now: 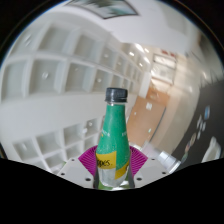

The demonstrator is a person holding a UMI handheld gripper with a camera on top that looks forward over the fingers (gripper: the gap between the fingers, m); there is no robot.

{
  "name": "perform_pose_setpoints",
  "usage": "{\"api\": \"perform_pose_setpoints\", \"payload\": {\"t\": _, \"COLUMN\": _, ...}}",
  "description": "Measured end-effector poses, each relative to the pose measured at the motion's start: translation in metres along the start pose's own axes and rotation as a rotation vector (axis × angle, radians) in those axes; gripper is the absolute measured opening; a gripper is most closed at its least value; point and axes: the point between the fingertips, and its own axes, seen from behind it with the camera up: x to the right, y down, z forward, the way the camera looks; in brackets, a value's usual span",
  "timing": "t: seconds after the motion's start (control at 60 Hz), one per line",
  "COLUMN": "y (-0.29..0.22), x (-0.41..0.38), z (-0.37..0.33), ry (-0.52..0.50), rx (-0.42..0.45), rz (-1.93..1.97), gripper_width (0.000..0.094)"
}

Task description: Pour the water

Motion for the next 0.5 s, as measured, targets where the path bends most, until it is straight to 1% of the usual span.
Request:
{"api": "perform_pose_setpoints", "payload": {"t": 0.017, "y": -0.002, "x": 0.002, "z": 0.008, "ry": 0.016, "rx": 0.008, "rz": -0.083, "gripper_width": 0.0403}}
{"api": "perform_pose_setpoints", "payload": {"t": 0.1, "y": -0.048, "x": -0.013, "z": 0.0, "ry": 0.076, "rx": 0.061, "rz": -0.44, "gripper_width": 0.0404}}
{"api": "perform_pose_setpoints", "payload": {"t": 0.117, "y": -0.066, "x": -0.019, "z": -0.009, "ry": 0.084, "rx": 0.075, "rz": -0.492, "gripper_width": 0.0403}}
{"api": "perform_pose_setpoints", "payload": {"t": 0.133, "y": -0.074, "x": -0.018, "z": -0.011, "ry": 0.101, "rx": 0.084, "rz": -0.548, "gripper_width": 0.0404}}
{"api": "perform_pose_setpoints", "payload": {"t": 0.15, "y": -0.066, "x": -0.015, "z": -0.005, "ry": 0.118, "rx": 0.098, "rz": -0.6, "gripper_width": 0.0404}}
{"api": "perform_pose_setpoints", "payload": {"t": 0.2, "y": -0.088, "x": -0.008, "z": -0.01, "ry": 0.166, "rx": 0.114, "rz": -0.749, "gripper_width": 0.0402}}
{"api": "perform_pose_setpoints", "payload": {"t": 0.25, "y": -0.106, "x": 0.014, "z": -0.016, "ry": 0.239, "rx": 0.111, "rz": -0.891, "gripper_width": 0.0402}}
{"api": "perform_pose_setpoints", "payload": {"t": 0.267, "y": -0.133, "x": 0.019, "z": -0.026, "ry": 0.258, "rx": 0.1, "rz": -0.933, "gripper_width": 0.0403}}
{"api": "perform_pose_setpoints", "payload": {"t": 0.283, "y": -0.119, "x": 0.025, "z": -0.021, "ry": 0.288, "rx": 0.093, "rz": -0.971, "gripper_width": 0.0402}}
{"api": "perform_pose_setpoints", "payload": {"t": 0.333, "y": -0.127, "x": 0.06, "z": -0.03, "ry": 0.361, "rx": 0.045, "rz": -1.072, "gripper_width": 0.0401}}
{"api": "perform_pose_setpoints", "payload": {"t": 0.417, "y": -0.125, "x": 0.132, "z": -0.046, "ry": 0.478, "rx": -0.069, "rz": -1.177, "gripper_width": 0.04}}
{"api": "perform_pose_setpoints", "payload": {"t": 0.45, "y": -0.15, "x": 0.166, "z": -0.063, "ry": 0.516, "rx": -0.121, "rz": -1.196, "gripper_width": 0.0401}}
{"api": "perform_pose_setpoints", "payload": {"t": 0.467, "y": -0.13, "x": 0.173, "z": -0.063, "ry": 0.54, "rx": -0.141, "rz": -1.195, "gripper_width": 0.0401}}
{"api": "perform_pose_setpoints", "payload": {"t": 0.5, "y": -0.123, "x": 0.197, "z": -0.071, "ry": 0.582, "rx": -0.186, "rz": -1.195, "gripper_width": 0.04}}
